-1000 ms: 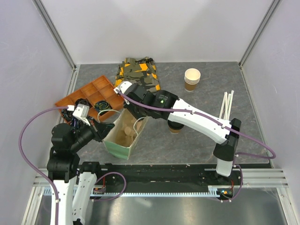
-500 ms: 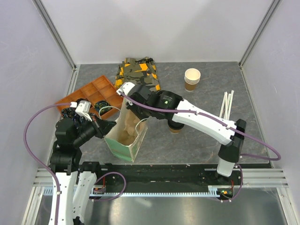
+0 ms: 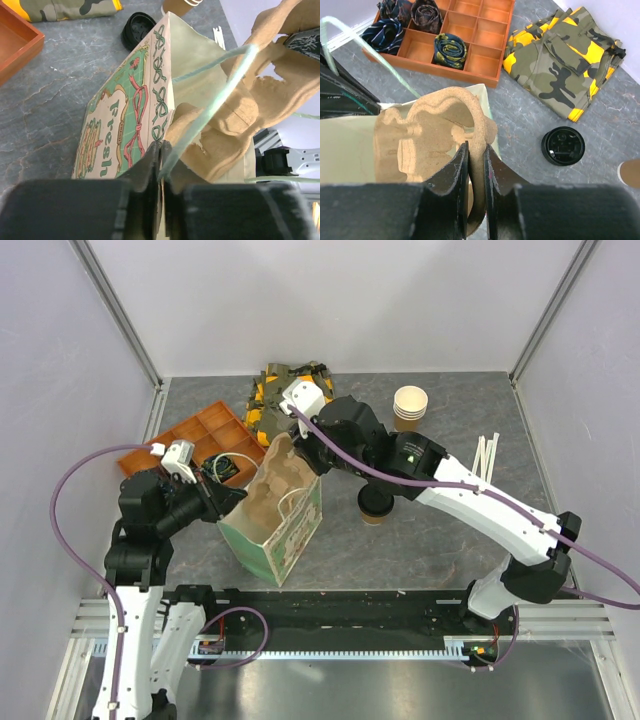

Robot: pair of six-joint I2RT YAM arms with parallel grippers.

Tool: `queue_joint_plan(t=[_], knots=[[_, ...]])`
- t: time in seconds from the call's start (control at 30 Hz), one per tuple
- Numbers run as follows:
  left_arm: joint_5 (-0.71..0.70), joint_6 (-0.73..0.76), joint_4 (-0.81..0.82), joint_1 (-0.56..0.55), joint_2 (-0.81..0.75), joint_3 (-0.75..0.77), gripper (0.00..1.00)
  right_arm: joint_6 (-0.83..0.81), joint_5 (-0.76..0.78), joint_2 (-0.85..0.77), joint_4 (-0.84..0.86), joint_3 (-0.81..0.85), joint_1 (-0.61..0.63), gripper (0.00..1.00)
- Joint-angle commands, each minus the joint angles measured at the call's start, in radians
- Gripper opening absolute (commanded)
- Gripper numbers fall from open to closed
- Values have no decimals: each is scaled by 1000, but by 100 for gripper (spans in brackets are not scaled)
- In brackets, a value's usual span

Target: Pack the takeout coffee

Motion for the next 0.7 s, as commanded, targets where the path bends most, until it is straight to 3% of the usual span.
queue_joint_plan(t=[0.0,0.13,0.43,0.67], knots=[[27,39,-24,2,5,58,23,-30,-9,-34,141,-7,-5,0],[5,46,-45,2,4,90,40,-44,-21,-59,155,6,-7,0],[21,56,-51,2,19,159,59,-156,-104,-146,132,-10,-7,0],[-18,58,-47,2,54,154,61,-182,-130,-143,114,-4,-5,0]])
